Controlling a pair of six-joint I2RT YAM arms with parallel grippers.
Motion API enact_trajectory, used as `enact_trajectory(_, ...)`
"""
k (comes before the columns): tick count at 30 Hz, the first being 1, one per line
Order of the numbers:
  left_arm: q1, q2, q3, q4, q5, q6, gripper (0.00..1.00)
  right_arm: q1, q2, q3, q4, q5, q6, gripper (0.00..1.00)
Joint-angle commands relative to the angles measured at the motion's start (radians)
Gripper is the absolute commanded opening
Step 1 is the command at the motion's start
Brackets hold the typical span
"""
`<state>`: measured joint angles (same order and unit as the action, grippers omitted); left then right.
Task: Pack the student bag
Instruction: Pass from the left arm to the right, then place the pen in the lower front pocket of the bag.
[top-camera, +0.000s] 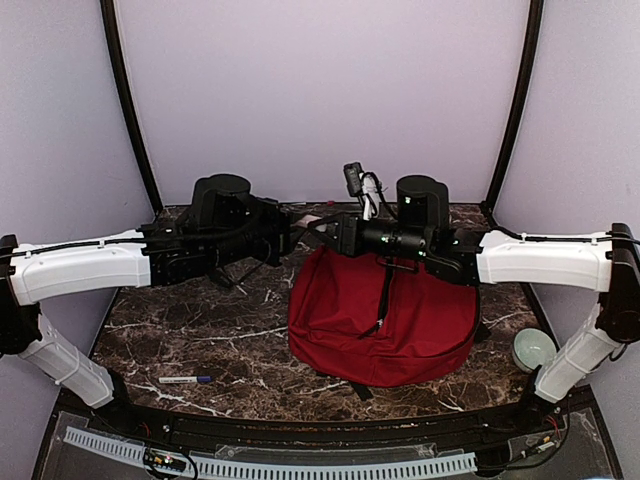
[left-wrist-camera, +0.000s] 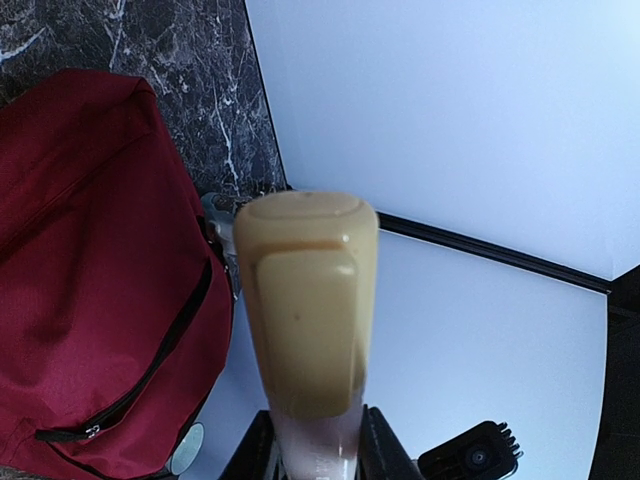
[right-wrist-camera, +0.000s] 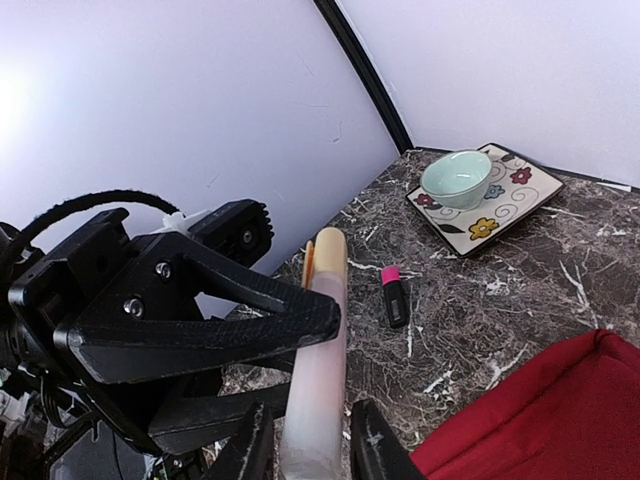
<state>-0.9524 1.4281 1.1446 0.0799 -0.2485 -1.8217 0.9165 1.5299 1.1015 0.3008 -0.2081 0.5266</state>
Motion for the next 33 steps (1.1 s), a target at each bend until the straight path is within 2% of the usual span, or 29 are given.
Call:
enact_trajectory(1, -0.005, -0.008, -0.011, 0.019, -0.018, 0.008, 0.00, 0.007, -0.013, 0.017, 0.050, 0.002, -0.009, 0.24)
enact_trajectory(10, -0.005, -0.011, -0.014, 0.020, -0.021, 0.023, 0.00, 0.007, 0.001, 0.024, 0.041, -0.010, -0.002, 0.00)
enact_trajectory(12, -0.005, -0.012, -0.007, 0.032, -0.020, 0.083, 0.04, 0.007, 0.002, 0.032, 0.030, -0.011, 0.001, 0.00)
enact_trajectory(13, -0.005, -0.012, 0.009, 0.024, -0.019, 0.127, 0.11, 0.007, 0.003, 0.036, 0.019, -0.011, 0.005, 0.00)
enact_trajectory(16, -0.005, -0.015, 0.057, -0.058, 0.001, 0.204, 0.43, 0.006, -0.009, 0.044, -0.037, 0.004, -0.011, 0.00)
enact_trajectory(19, -0.005, -0.056, 0.045, -0.093, -0.018, 0.248, 0.67, 0.006, -0.041, 0.038, -0.077, 0.044, -0.048, 0.00)
enact_trajectory(22, -0.005, -0.121, 0.028, -0.172, -0.061, 0.294, 0.96, -0.003, -0.086, 0.022, -0.122, 0.091, -0.087, 0.00)
enact_trajectory(25, -0.003, -0.186, 0.028, -0.341, -0.109, 0.327, 0.99, -0.020, -0.138, 0.001, -0.175, 0.145, -0.107, 0.00)
enact_trajectory(33, 0.000, -0.407, -0.126, -0.572, -0.252, 0.377, 0.98, -0.086, -0.309, -0.079, -0.320, 0.233, -0.151, 0.00)
